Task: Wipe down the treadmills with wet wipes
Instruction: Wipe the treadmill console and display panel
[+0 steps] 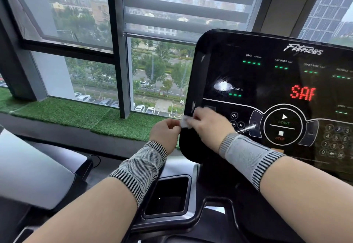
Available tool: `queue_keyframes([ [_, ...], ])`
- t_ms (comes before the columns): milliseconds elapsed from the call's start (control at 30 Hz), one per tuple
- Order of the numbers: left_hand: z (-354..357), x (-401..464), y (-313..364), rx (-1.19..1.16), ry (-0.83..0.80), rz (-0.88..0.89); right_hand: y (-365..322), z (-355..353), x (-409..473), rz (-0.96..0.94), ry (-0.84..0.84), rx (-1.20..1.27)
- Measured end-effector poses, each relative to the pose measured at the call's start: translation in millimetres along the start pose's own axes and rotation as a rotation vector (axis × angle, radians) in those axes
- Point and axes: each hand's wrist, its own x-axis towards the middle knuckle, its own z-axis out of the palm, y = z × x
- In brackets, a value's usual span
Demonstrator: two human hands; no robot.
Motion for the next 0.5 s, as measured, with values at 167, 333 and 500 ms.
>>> queue_keyframes([
  [167, 1, 4, 2, 0.037, 0.012, 0.025, -2, 6, -2, -0.079, -0.056, -0.048],
  [333, 1, 5, 3, -0.040, 0.013, 0.003, 10, -10, 12, 0.091, 0.075, 0.013],
  [500, 1, 7, 3, -0.002, 0.012, 0.035, -6, 3, -10, -0.196, -0.041, -0.066],
])
